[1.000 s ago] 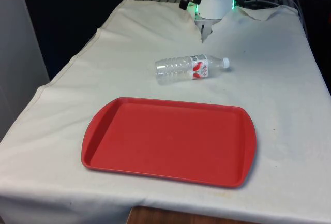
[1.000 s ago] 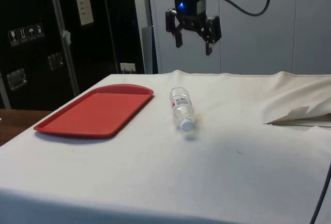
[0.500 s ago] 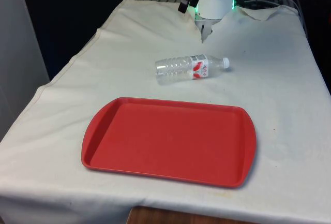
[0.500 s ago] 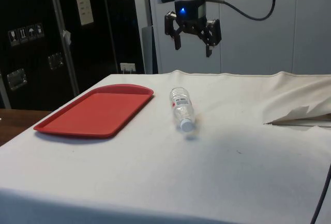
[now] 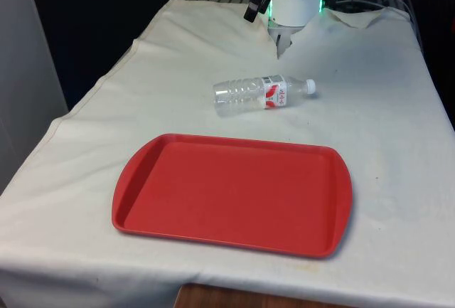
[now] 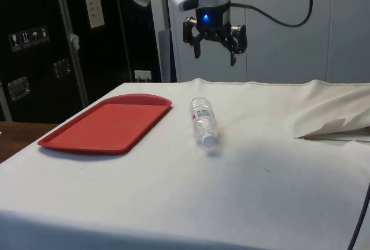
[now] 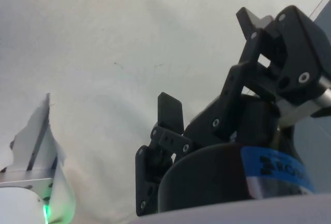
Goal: Place the bottle upright on the tray.
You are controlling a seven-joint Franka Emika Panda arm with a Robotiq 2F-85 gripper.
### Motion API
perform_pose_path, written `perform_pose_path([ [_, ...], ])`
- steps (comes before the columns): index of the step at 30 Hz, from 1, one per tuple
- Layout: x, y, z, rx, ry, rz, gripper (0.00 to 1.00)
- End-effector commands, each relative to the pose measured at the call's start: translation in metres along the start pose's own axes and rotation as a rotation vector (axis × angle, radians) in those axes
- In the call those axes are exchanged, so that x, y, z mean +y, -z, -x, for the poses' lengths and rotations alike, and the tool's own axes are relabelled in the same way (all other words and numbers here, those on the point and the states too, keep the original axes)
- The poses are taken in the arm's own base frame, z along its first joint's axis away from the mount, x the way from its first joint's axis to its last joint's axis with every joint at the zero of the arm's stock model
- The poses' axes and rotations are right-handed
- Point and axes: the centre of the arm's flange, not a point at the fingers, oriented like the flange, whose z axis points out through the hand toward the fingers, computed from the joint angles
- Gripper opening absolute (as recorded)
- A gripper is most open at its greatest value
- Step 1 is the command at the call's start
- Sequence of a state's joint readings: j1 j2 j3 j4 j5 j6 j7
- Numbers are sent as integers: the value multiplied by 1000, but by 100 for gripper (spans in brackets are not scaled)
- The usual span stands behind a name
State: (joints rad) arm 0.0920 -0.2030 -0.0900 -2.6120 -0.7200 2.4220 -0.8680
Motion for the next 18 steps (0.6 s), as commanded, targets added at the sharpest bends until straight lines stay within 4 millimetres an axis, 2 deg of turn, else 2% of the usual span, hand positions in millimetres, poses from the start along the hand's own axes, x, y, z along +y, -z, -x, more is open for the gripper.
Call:
perform_pose_path([
  [1, 0, -1, -1, -5, 13, 19, 100],
  [18, -3, -14, -15, -37, 104, 44, 100],
])
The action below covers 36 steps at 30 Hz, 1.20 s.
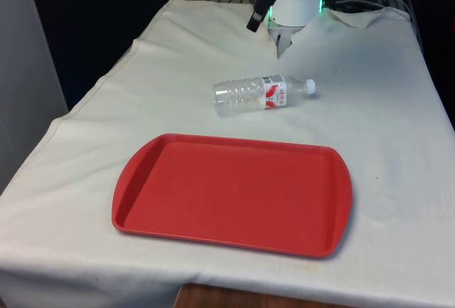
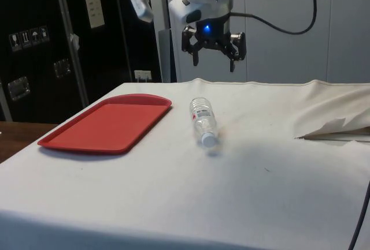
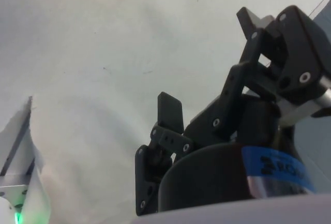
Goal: Place the bottle upright on the tray.
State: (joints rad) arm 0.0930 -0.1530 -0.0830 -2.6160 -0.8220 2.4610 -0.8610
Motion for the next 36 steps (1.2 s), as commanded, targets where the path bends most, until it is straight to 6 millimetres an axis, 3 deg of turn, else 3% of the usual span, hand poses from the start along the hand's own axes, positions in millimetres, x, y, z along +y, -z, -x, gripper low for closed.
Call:
perform_pose_path([
  [1, 1, 1, -2, -8, 7, 18, 100],
  [36, -3, -28, -36, -76, 196, 55, 100],
])
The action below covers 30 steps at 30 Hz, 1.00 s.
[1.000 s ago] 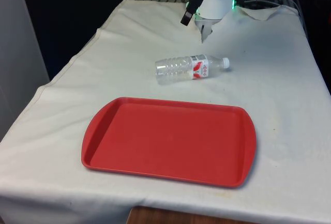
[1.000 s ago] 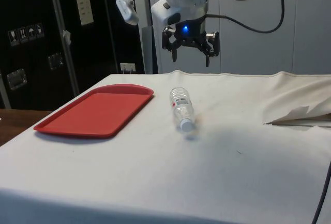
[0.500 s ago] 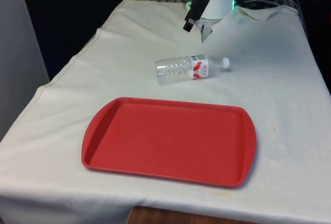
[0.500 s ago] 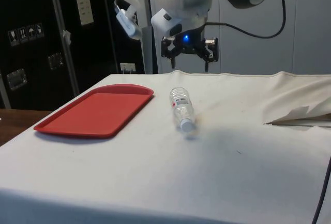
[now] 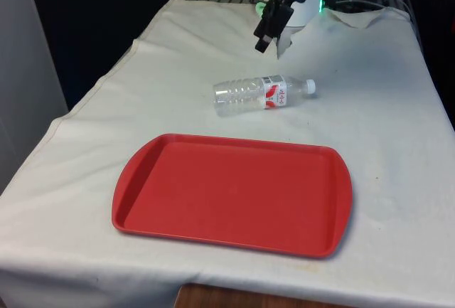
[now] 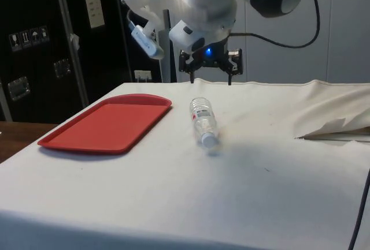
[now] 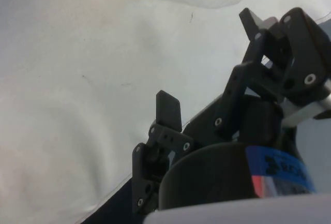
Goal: Place the bottle upright on the tray.
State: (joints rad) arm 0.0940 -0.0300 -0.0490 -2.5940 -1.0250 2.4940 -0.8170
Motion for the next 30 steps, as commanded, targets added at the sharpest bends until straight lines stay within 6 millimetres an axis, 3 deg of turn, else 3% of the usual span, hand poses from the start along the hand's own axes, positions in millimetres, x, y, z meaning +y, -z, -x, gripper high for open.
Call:
perform_pose_path([
  [1, 2, 0, -2, -12, 11, 19, 100],
  [14, 1, -11, -14, -31, 71, 14, 100],
  [30, 7, -23, -46, -75, 154, 62, 100],
])
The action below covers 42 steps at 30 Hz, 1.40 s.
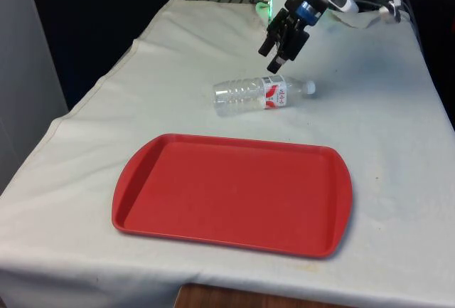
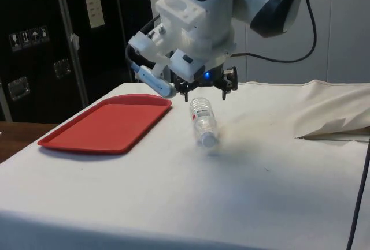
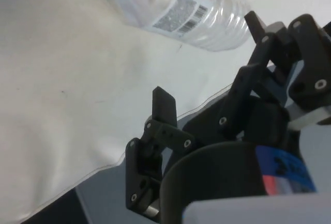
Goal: Place the bottle upright on the tray.
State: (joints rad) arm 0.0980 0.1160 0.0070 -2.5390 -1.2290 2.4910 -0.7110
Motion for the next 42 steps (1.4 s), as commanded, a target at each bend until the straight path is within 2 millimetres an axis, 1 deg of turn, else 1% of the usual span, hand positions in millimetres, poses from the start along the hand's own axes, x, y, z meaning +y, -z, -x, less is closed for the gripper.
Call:
perform_pose_path([
  [1, 3, 2, -1, -14, 3, 16, 100],
  [2, 0, 0, 0, 0, 0, 0, 100],
  [3, 3, 1, -2, -16, 5, 18, 100],
  [7, 5, -2, -11, -28, 28, 26, 100],
  [10, 5, -4, -15, -34, 43, 29, 100],
  [11, 3, -5, -14, -21, 41, 16, 100],
  [13, 7, -5, -20, -43, 57, 34, 100],
  [19, 9, -10, -29, -61, 84, 42, 100],
  [20, 7, -11, -28, -48, 84, 29, 100],
  [21, 9, -10, -31, -68, 91, 45, 100],
  [28, 12, -12, -38, -109, 115, 57, 100],
  [29, 9, -14, -37, -92, 114, 41, 100],
  [33, 12, -13, -41, -131, 122, 65, 100],
  [36, 10, -14, -41, -126, 122, 52, 100],
  [42, 11, -20, -45, -172, 100, 79, 100],
])
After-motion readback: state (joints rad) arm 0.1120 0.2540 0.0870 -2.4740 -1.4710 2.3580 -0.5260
